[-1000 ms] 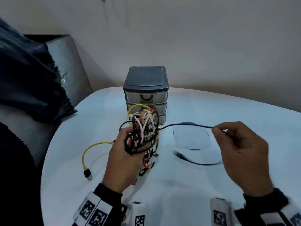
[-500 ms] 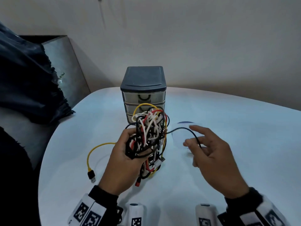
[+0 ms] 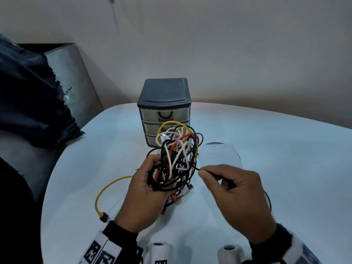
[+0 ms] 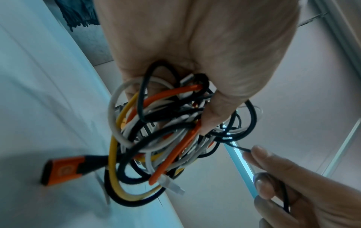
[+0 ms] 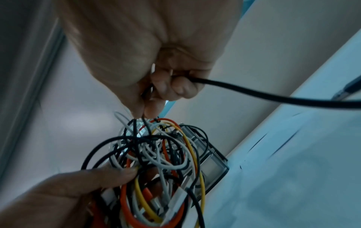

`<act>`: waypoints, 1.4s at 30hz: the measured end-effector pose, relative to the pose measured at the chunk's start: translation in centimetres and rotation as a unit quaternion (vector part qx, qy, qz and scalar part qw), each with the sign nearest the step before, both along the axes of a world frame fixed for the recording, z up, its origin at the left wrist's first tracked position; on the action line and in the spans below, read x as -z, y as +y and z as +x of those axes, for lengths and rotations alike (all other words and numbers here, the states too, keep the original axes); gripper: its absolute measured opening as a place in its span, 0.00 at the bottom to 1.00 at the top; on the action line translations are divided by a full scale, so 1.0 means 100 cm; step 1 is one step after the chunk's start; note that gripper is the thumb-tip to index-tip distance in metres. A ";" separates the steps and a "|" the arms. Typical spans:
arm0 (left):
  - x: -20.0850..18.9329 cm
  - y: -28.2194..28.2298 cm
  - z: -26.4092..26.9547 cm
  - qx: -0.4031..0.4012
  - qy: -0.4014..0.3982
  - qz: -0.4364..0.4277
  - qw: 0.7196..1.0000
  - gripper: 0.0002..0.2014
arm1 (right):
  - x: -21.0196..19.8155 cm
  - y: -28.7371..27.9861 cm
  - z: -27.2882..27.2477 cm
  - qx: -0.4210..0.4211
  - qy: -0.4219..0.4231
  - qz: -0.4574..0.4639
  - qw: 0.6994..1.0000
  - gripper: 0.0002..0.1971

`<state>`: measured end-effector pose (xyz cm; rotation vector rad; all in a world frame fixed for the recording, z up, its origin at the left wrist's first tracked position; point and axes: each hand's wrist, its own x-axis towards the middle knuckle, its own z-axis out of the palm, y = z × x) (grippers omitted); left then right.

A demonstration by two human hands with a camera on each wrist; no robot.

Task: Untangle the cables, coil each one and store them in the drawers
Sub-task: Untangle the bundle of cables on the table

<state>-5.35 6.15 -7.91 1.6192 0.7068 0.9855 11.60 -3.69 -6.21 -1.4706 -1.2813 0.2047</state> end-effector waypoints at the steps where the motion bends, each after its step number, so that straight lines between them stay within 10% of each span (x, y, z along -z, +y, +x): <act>1: 0.000 0.000 0.000 0.006 -0.006 -0.002 1.000 0.19 | 0.002 0.001 -0.001 0.012 -0.022 0.007 1.000 0.03; 27: -0.008 -0.013 0.009 0.068 -0.039 -0.053 0.996 0.23 | 0.003 0.008 -0.003 -0.007 0.155 0.007 0.988 0.08; 37: -0.025 -0.019 0.002 0.046 0.139 0.045 0.988 0.28 | 0.010 0.011 0.005 -0.017 0.146 -0.092 0.985 0.10; 42: -0.024 -0.018 -0.004 0.029 0.279 0.200 0.939 0.34 | 0.012 0.010 0.003 0.107 0.130 -0.030 0.985 0.08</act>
